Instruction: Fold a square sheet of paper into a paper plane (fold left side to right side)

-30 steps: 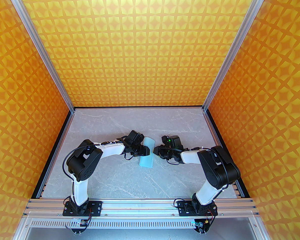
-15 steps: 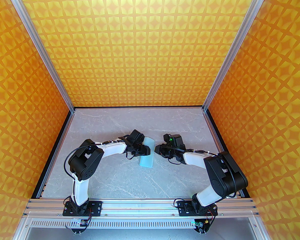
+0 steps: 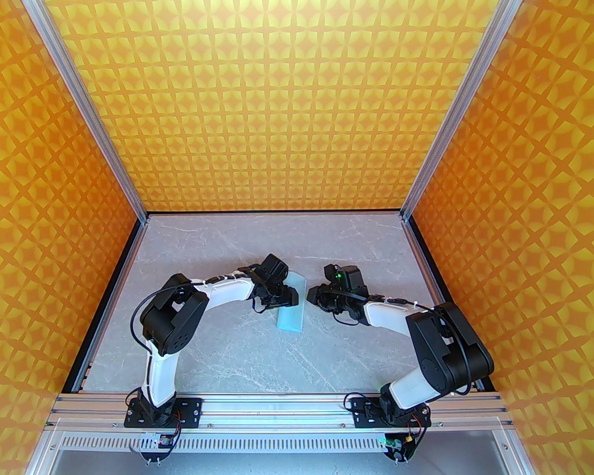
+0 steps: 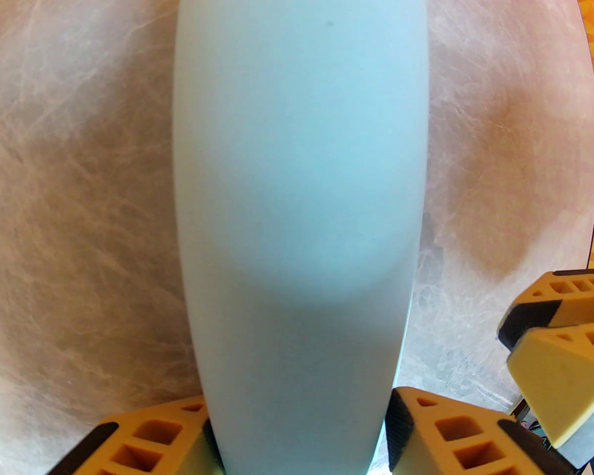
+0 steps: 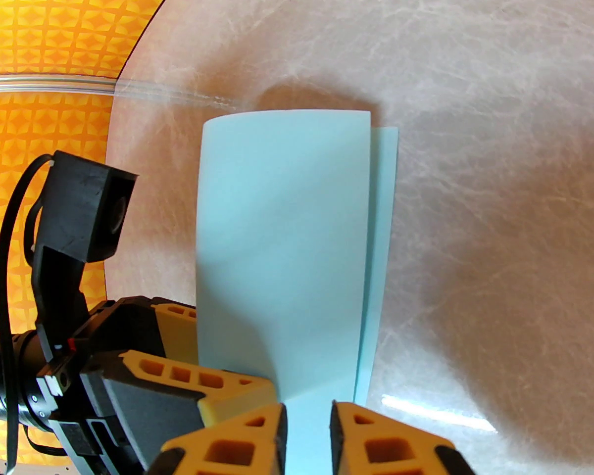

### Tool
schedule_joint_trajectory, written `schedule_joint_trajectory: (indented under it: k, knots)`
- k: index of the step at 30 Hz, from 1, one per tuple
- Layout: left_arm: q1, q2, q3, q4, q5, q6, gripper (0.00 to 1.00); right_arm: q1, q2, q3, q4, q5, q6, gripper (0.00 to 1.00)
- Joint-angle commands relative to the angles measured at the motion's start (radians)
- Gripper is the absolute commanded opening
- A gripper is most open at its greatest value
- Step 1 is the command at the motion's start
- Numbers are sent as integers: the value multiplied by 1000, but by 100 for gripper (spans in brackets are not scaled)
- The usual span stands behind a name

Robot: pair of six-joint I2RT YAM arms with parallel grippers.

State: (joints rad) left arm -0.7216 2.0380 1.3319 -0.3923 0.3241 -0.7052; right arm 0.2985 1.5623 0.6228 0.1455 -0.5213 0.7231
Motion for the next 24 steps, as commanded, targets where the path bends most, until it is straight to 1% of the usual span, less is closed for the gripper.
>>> schedule_joint_trajectory:
  k: [1, 8, 15, 19, 21, 24]
  knots:
    - [-34, 150, -5, 46, -94, 30, 57, -8, -28, -6, -11, 24, -7, 22]
    - [-39, 193, 26, 2, -111, 37, 57, -8, -42, -4, -20, 29, -10, 22]
    - [-48, 224, 52, -33, -134, 46, 56, -8, -23, 1, -11, 14, -9, 20]
    - [-53, 237, 64, -42, -135, 51, 56, -9, -8, 0, -1, 4, -4, 19]
    - [-53, 243, 71, -51, -135, 60, 56, -9, 1, 0, 9, -5, 1, 16]
    - [-55, 247, 79, -67, -135, 85, 56, -9, 9, 4, 11, -5, 0, 16]
